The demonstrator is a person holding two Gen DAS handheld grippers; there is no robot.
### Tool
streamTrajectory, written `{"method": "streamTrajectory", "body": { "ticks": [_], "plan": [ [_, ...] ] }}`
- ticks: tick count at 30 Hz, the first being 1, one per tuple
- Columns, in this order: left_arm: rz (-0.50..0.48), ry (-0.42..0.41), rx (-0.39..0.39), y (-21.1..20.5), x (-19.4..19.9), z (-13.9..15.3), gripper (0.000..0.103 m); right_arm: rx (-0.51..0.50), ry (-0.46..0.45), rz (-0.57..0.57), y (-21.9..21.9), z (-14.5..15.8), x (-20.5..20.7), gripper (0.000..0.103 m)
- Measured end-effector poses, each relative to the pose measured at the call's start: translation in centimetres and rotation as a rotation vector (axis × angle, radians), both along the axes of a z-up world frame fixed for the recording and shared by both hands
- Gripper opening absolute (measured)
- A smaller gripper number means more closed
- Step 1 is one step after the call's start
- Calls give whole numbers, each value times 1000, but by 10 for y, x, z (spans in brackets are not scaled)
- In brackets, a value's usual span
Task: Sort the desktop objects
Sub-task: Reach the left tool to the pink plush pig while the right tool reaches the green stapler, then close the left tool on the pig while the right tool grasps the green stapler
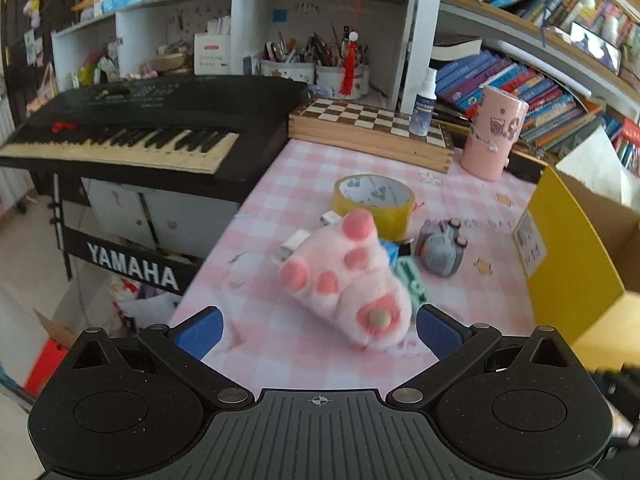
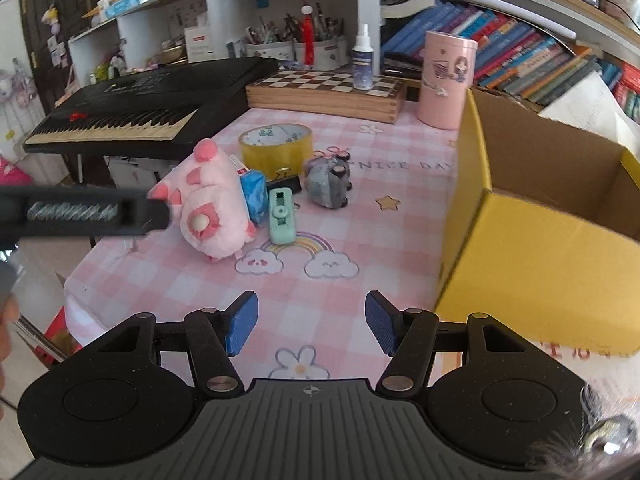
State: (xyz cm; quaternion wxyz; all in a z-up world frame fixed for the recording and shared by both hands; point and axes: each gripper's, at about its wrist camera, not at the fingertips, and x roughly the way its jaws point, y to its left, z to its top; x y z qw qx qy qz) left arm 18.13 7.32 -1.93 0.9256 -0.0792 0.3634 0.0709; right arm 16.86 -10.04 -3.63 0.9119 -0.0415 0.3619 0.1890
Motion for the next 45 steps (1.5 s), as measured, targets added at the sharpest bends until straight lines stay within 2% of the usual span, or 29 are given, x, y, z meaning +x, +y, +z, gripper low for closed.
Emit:
{"method": "streamTrajectory", "body": {
  "ticks": [10, 18, 20, 22, 23, 25, 30, 34, 44, 45],
  "plan": [
    [15, 66, -53, 2, 56, -24, 103, -3, 26, 35, 6, -9, 32, 58],
    [34, 123, -96, 7, 76, -43, 102, -10, 34, 75, 13, -15, 52, 58],
    [30, 130, -123, 9, 77, -46, 97, -13, 33, 85, 15, -17, 58, 58],
    [13, 127, -176, 12, 75, -48, 81, -15, 31, 95, 17, -18, 63, 58],
    [11, 129, -197, 13, 74, -47, 78, -15, 30, 100, 18, -19, 65, 58],
    [0, 137, -226, 15, 71, -43, 64, -12, 28, 111, 20, -21, 71, 58],
    [22, 134, -299, 28, 42, -31, 63, -11, 16, 157, 32, -26, 85, 58],
    [47, 132, -291, 35, 24, -27, 63, -28, 2, 190, 44, -33, 97, 57],
    [59, 102, -291, 44, 10, -16, 63, -53, -7, 225, 60, -46, 120, 31],
    [57, 101, -292, 44, 10, -15, 63, -54, -11, 233, 61, -46, 119, 24]
  ]
}}
